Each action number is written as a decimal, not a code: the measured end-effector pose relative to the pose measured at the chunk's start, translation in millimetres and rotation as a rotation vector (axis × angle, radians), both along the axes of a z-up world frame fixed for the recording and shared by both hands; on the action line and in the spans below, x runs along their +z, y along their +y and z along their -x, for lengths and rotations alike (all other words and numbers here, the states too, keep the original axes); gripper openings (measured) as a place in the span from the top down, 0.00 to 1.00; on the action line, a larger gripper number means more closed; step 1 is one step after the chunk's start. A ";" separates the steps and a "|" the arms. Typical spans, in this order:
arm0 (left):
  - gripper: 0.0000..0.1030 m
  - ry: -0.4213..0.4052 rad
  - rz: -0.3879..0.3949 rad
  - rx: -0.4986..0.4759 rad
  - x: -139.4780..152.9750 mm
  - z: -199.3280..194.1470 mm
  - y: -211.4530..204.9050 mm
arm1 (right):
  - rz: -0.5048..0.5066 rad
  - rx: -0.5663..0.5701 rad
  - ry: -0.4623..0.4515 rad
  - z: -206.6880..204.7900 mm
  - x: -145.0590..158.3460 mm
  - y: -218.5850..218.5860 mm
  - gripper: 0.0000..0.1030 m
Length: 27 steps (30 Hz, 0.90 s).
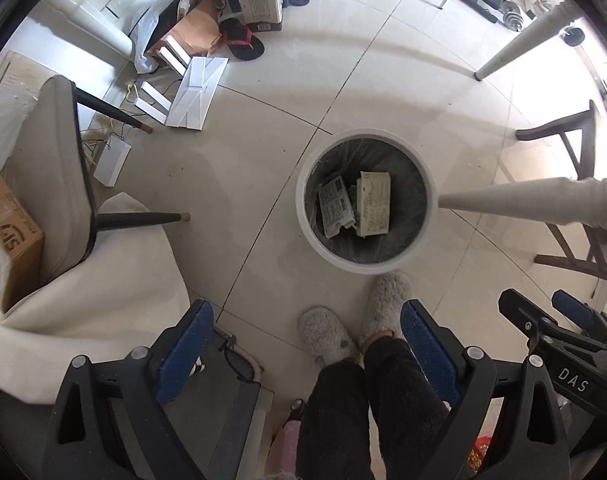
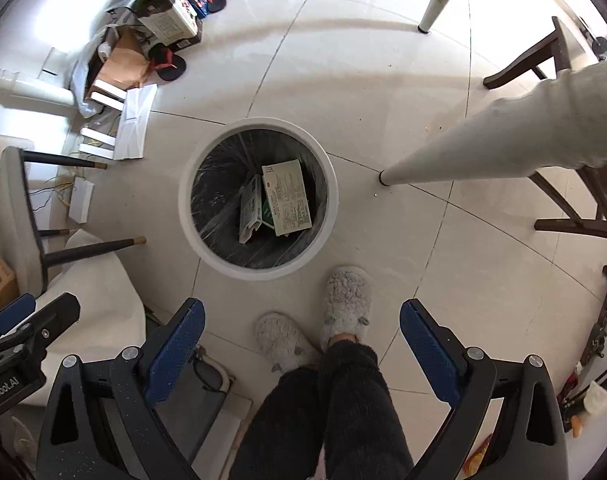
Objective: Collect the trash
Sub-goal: 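Move both tools back over the table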
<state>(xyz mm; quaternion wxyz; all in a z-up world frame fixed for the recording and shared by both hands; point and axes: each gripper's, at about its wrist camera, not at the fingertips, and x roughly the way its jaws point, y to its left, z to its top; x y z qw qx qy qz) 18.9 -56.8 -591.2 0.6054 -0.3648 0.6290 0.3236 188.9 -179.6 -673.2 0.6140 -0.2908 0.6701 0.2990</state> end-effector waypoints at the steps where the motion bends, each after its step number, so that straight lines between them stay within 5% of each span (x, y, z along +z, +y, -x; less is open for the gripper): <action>1: 0.07 -0.001 -0.002 -0.005 10.4 0.9 -2.3 | -0.006 0.000 0.003 1.4 12.1 -2.4 0.04; 18: 0.07 -0.052 -0.088 -0.021 183.5 17.6 -23.2 | -0.106 0.048 0.021 18.4 223.6 -15.8 0.04; 27: 0.07 -0.106 -0.285 -0.178 269.0 -37.7 12.8 | -0.235 -0.039 0.054 -19.5 330.2 -11.1 0.04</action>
